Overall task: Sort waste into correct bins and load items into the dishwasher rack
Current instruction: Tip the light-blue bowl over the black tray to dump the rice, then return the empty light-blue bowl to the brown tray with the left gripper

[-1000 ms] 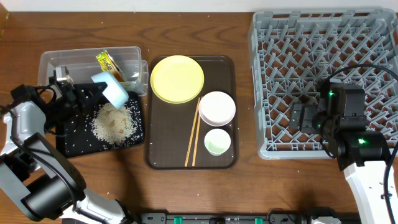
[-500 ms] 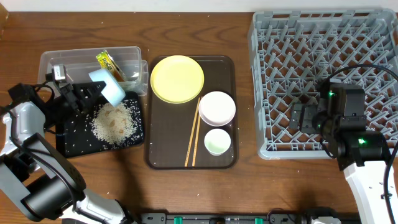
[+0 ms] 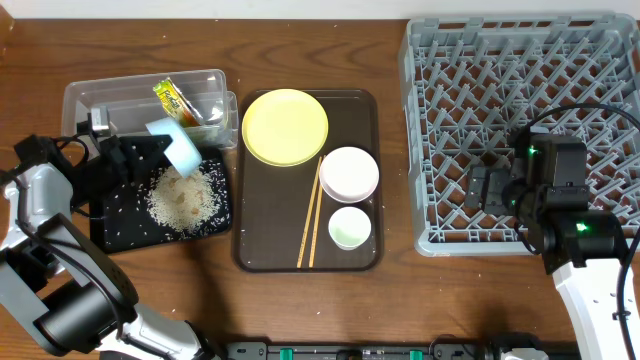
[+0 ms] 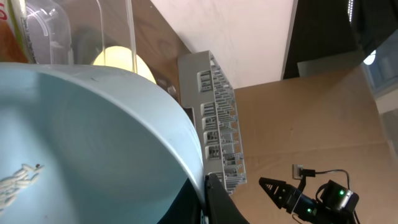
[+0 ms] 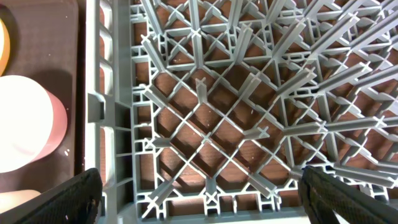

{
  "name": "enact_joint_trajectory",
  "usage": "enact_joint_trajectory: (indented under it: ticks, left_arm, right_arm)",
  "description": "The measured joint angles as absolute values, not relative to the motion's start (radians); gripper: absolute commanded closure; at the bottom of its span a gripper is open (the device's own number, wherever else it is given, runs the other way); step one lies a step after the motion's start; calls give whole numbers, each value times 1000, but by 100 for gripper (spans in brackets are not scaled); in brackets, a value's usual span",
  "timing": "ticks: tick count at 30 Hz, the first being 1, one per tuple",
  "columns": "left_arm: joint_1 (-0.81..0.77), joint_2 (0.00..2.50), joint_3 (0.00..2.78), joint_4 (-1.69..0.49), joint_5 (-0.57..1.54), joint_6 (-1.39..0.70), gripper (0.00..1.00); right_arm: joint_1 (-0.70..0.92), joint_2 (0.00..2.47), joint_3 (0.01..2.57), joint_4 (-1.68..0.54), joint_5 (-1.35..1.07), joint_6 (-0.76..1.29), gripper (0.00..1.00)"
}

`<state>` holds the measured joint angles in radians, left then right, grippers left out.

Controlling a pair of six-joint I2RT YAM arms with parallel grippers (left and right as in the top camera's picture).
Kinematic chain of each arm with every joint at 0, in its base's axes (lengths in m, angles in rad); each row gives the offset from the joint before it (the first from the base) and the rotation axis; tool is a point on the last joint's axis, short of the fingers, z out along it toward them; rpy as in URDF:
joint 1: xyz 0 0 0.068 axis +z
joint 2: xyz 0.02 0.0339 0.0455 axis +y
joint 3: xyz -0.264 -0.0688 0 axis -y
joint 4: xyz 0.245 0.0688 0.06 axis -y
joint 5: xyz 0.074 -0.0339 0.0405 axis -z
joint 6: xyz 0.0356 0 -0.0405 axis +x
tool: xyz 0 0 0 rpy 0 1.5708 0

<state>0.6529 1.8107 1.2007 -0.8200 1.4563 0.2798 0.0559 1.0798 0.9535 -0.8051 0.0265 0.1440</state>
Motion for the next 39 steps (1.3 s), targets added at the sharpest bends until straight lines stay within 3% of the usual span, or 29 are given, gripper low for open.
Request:
enact_joint_trajectory:
  ticks: [16,29,35,39]
  left_arm:
    - [655,1811,1201,-835,1398,48,94]
    - [644,1806,1200,-890,1406,106,94]
    - [532,1677,1198,-914,1249,108,94]
    - [349,1540,1198,-912,1069,101,94]
  right_arm:
    - [56,1080,953,-813,27,144,1]
    - [56,1080,953,-822,27,144,1]
    - [56,1080,953,-822,27,144,1]
    - [56,1080,953,-822,27,144,1]
